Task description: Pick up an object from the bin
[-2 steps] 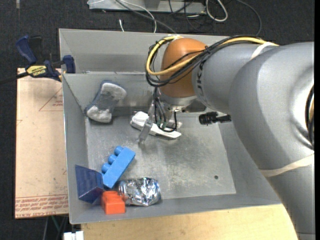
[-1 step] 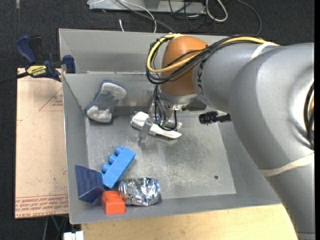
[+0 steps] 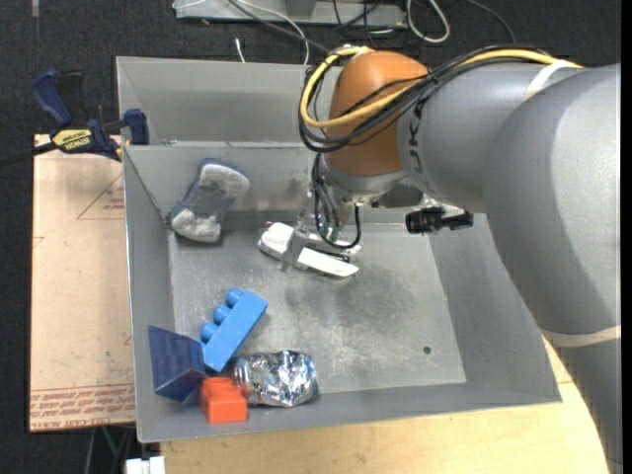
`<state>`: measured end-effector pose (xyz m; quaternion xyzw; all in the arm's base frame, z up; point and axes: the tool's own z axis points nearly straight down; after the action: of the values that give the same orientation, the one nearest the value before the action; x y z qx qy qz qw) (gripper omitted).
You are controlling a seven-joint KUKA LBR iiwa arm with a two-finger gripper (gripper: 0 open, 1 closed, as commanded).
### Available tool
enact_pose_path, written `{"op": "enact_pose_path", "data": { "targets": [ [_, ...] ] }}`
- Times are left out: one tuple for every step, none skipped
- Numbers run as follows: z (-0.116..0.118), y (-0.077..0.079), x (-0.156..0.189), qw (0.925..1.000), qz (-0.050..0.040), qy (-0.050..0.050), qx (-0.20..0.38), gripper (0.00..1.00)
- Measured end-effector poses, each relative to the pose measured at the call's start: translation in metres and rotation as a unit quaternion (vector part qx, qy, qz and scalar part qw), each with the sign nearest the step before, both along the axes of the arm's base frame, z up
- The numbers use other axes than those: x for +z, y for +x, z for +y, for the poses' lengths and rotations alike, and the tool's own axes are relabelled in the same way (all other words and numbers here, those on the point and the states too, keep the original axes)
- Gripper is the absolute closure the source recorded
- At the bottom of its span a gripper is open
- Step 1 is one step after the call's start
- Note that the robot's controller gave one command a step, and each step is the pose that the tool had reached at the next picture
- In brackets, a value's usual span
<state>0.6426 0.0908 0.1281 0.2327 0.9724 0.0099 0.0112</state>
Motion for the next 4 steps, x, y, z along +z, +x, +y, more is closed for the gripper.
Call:
{"op": "enact_pose_path", "data": {
  "targets": [
    [0.007, 0.001, 0.088, 1.0, 0.0024, 0.0, -0.006, 0.0],
    [-0.009, 0.015, -0.027, 0.9997, 0.0055, 0.0, -0.026, 1.0],
    [-0.009, 0.014, -0.028, 0.9997, 0.0058, 0.0, -0.025, 0.0],
    [-0.009, 0.014, -0.028, 0.9997, 0.006, 0.0, -0.025, 0.0]
  ]
}}
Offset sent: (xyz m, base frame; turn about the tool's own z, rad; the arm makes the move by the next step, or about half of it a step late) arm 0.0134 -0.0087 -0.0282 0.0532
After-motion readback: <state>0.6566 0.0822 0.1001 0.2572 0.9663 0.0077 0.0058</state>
